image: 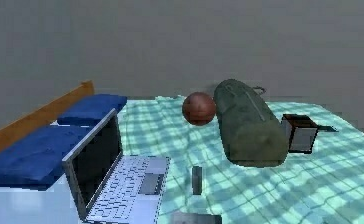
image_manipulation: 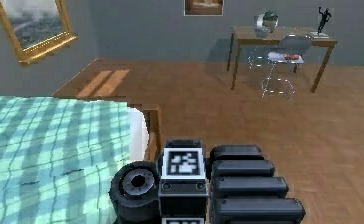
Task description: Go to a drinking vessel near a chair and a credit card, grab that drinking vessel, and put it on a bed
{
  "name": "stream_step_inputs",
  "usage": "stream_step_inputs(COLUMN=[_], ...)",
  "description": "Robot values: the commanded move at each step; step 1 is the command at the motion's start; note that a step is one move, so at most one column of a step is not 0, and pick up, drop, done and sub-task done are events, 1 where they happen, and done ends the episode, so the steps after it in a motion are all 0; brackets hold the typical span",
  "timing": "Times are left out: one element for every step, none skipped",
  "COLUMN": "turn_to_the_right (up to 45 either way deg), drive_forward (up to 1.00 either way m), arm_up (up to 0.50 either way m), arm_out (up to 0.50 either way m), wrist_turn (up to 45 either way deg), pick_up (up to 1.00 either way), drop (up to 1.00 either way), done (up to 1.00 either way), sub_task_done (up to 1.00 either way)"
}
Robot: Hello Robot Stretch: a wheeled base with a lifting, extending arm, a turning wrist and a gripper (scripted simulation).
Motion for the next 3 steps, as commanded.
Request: stream_step_inputs(turn_to_the_right=[15.0,-9.0,12.0], drive_forward=[0.0,0.0,0.0], arm_up=[0.0,0.0,0.0], arm_out=[0.0,0.0,0.0], wrist_turn=[0.0,0.0,0.0], pick_up=[0.0,0.0,0.0], drop=[0.0,0.0,0.0], done=[0.0,0.0,0.0], sub_task_done=[0.0,0.0,0.0])
